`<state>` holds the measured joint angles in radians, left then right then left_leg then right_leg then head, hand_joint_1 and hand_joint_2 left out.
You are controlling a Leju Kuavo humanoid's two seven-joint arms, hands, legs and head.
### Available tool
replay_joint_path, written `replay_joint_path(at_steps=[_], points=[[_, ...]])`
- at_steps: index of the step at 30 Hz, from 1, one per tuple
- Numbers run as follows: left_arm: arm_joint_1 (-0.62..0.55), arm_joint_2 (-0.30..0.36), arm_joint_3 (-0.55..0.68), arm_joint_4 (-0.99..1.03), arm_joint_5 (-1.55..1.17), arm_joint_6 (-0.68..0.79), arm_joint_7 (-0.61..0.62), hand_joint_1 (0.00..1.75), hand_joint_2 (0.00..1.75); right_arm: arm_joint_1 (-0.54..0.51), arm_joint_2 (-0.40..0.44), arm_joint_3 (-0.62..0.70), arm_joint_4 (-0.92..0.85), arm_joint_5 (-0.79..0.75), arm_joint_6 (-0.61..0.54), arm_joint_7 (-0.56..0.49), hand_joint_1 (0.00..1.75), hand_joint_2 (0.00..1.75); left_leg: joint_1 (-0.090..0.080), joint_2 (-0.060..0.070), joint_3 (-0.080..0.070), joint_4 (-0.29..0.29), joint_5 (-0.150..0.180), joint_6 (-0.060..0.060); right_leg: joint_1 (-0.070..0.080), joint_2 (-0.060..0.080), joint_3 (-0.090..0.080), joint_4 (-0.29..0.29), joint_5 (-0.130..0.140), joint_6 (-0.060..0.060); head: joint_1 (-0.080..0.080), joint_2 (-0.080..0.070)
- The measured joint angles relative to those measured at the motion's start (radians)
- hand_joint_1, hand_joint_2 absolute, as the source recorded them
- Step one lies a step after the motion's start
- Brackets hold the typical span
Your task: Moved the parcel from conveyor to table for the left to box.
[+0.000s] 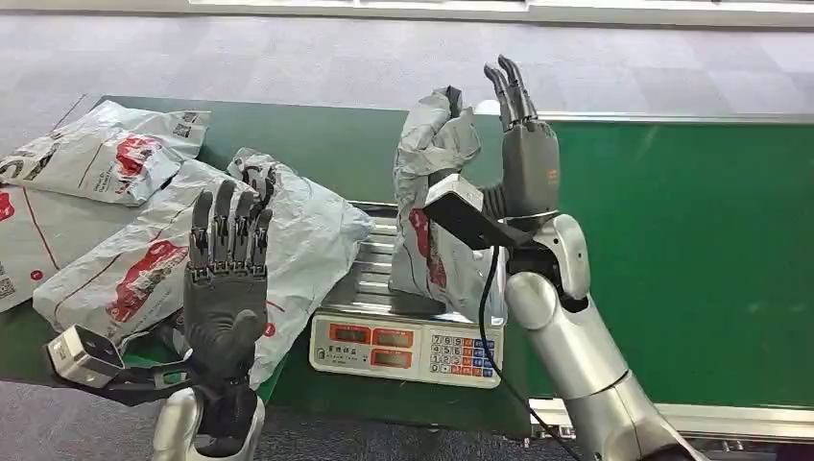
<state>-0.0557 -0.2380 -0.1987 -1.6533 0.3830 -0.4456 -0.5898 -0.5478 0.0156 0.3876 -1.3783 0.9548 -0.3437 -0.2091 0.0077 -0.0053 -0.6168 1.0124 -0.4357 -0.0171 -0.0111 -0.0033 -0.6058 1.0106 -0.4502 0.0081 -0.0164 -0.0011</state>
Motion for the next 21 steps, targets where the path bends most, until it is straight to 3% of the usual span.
replay_joint_path(at_steps=[21], points=[[-0.031, 0.000, 0.000, 0.002, -0.006, 0.023, 0.013, 0.00, 1.75, 0.041, -0.006, -0.042, -0.165, 0.008, -0.028, -0.018, 0.00, 0.00, 0.000, 0.000, 0.000, 0.000, 0.000, 0.000, 0.000, 0.000, 0.000, 0.000, 0.000, 0.000, 0.000, 0.000]])
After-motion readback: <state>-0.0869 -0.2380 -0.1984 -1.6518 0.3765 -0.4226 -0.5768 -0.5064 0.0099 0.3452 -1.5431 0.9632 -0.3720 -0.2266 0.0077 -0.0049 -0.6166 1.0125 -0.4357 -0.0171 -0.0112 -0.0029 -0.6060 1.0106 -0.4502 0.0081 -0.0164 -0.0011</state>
